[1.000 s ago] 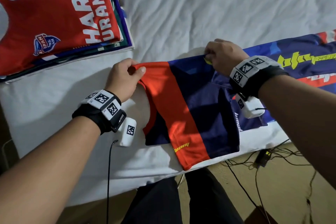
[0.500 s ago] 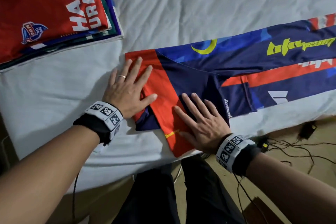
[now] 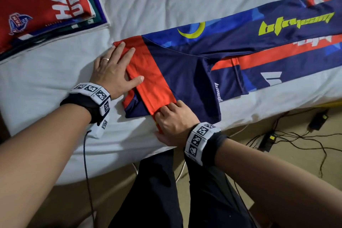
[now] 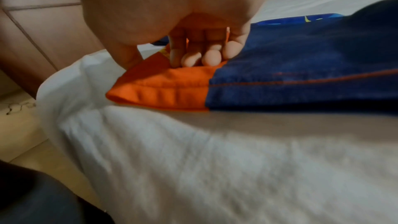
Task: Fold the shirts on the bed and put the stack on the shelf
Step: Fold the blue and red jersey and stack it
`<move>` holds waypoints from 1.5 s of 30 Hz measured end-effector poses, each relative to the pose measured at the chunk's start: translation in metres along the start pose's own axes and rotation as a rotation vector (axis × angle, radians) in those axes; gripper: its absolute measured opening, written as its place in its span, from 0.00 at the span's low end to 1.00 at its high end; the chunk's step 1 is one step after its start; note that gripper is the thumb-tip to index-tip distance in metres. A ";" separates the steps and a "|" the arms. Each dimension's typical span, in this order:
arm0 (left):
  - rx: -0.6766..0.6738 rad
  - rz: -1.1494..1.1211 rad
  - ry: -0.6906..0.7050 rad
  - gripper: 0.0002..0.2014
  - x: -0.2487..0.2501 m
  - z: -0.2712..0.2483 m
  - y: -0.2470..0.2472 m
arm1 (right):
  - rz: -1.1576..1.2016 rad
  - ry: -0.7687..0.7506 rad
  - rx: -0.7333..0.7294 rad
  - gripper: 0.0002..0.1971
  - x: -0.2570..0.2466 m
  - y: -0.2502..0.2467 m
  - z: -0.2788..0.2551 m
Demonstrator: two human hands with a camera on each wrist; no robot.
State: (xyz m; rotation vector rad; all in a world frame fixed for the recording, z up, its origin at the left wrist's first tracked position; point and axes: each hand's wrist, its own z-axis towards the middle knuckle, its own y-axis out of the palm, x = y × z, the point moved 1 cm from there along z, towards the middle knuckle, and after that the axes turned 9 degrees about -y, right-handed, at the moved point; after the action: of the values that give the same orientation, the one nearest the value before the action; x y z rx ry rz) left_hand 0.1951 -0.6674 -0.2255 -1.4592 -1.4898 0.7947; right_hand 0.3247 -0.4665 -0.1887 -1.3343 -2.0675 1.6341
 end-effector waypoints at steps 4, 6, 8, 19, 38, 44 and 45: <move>0.042 -0.016 0.005 0.48 0.010 -0.001 -0.008 | 0.192 0.019 -0.034 0.09 0.012 -0.015 -0.004; 0.101 -0.003 0.040 0.47 0.016 -0.002 -0.014 | 0.341 0.115 -0.046 0.08 0.031 -0.030 -0.005; 0.140 -0.001 0.113 0.40 0.023 -0.002 -0.020 | 0.456 0.175 -0.026 0.09 0.056 -0.049 -0.008; 0.133 -0.154 0.051 0.29 0.024 0.029 -0.031 | 0.436 0.645 0.334 0.11 0.208 -0.123 0.009; 0.176 -0.156 -0.229 0.09 0.036 0.051 -0.036 | 0.315 0.673 0.464 0.12 0.251 -0.110 0.044; 0.334 -0.137 0.052 0.26 0.067 0.034 -0.039 | 0.010 0.484 0.690 0.19 0.208 -0.095 0.026; 0.295 -0.095 0.129 0.30 0.077 0.031 -0.035 | -0.026 0.417 0.656 0.21 0.197 -0.087 0.022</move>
State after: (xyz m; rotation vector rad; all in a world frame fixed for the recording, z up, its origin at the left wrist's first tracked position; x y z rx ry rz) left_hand 0.1586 -0.5909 -0.1949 -1.1877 -1.2747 0.8093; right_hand 0.1515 -0.3372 -0.1945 -1.2492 -1.1632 1.6349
